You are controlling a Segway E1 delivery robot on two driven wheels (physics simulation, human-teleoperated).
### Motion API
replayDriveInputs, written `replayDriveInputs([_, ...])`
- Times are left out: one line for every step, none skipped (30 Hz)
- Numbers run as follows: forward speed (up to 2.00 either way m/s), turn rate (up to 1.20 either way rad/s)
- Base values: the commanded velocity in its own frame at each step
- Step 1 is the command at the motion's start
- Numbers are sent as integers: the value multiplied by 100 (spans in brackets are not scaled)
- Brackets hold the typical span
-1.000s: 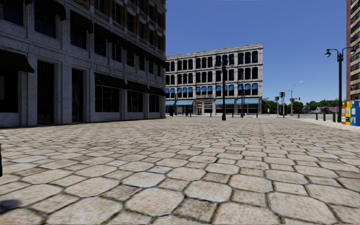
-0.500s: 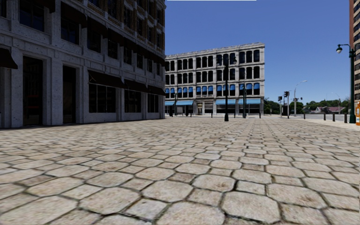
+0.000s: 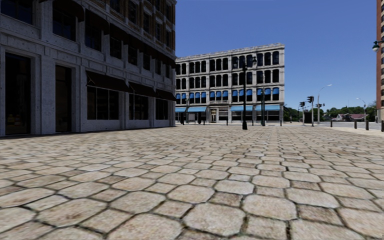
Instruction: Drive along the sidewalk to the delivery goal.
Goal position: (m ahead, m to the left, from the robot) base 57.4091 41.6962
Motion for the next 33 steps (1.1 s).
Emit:
replayDriveInputs([200, 0])
replayDriveInputs([200, 0])
replayDriveInputs([200, 0])
replayDriveInputs([200, 0])
replayDriveInputs([200, 0])
replayDriveInputs([200, 0])
replayDriveInputs([200, 0])
replayDriveInputs([200, 0])
replayDriveInputs([200, 0])
replayDriveInputs([200, 0])
replayDriveInputs([200, 0])
replayDriveInputs([200, 0])
replayDriveInputs([200, 0])
replayDriveInputs([200, 0])
replayDriveInputs([200, 0])
replayDriveInputs([200, 0])
replayDriveInputs([200, 0])
replayDriveInputs([200, 0])
replayDriveInputs([200, 0])
replayDriveInputs([200, 0])
replayDriveInputs([200, 0])
replayDriveInputs([200, 0])
replayDriveInputs([200, 0])
replayDriveInputs([200, 0])
replayDriveInputs([200, 0])
replayDriveInputs([200, 0])
replayDriveInputs([200, 0])
replayDriveInputs([200, 0])
replayDriveInputs([200, 0])
replayDriveInputs([200, 0])
replayDriveInputs([200, 0])
replayDriveInputs([200, 0])
replayDriveInputs([200, 0])
